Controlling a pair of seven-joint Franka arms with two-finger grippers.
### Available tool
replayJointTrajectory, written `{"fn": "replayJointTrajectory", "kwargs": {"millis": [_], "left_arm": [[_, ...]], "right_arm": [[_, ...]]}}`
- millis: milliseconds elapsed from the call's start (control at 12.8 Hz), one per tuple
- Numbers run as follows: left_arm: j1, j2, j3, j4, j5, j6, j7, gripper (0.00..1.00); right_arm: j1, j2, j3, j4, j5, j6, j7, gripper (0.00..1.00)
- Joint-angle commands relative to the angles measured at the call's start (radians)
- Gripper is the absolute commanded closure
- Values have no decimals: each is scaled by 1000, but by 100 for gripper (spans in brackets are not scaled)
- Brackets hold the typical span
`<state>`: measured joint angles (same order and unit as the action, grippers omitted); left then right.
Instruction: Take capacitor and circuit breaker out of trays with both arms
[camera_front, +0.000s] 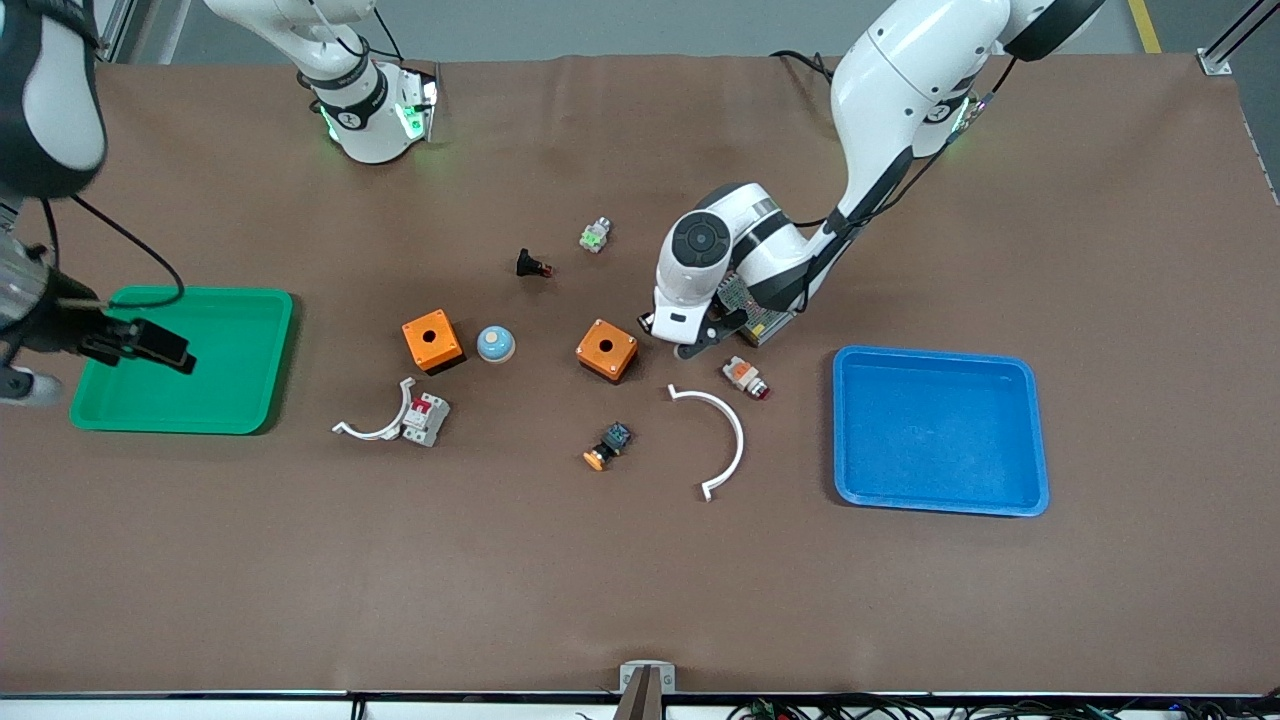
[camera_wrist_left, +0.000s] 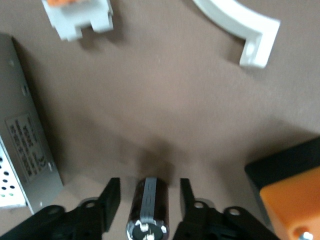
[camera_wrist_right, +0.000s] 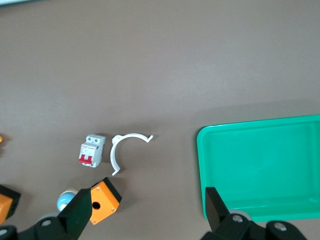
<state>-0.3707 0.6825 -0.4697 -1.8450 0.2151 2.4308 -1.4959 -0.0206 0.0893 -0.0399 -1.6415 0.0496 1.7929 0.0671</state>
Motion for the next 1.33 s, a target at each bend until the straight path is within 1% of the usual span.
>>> {"fn": "replayJointTrajectory", "kwargs": {"millis": [0, 157, 235, 392, 471, 627, 784, 941, 1020, 1176, 1255], "left_arm": [[59, -72, 0, 26, 29, -74, -9, 0], [108, -138, -1, 122, 53, -191, 40, 0], [142, -161, -3, 186, 55, -273, 118, 0], [200, -181, -1, 292, 53, -361, 256, 0], [244, -192, -4, 329, 55, -390, 319, 0], [321, -253, -4, 360, 53, -450, 501, 0], [409, -309, -7, 378, 50, -540, 731, 0], [481, -392, -6, 382, 50, -626, 938, 0], [515, -426, -6, 382, 41, -657, 1018, 0], [581, -484, -12, 382, 12, -714, 1150, 0], [596, -512, -7, 380, -12, -740, 1192, 0]], "right_arm": [[-16, -104, 17, -55, -30, -13, -9, 0], [-35, -160, 20, -98, -33, -6, -4, 0], [-45, -177, 23, -115, -33, -4, -6, 0], [-53, -207, 26, -145, -33, -1, -6, 0], [-55, -217, 38, -150, -33, -1, -4, 0], [-70, -218, 58, -135, -33, 0, -4, 0], [-71, -209, 58, -95, -33, -12, -6, 0], [-70, -207, 57, -68, -33, -15, -7, 0], [-70, -207, 57, -46, -34, -23, -9, 0], [-70, -197, 57, 20, -34, -99, -6, 0], [-71, -192, 57, 49, -34, -127, -6, 0]]}}
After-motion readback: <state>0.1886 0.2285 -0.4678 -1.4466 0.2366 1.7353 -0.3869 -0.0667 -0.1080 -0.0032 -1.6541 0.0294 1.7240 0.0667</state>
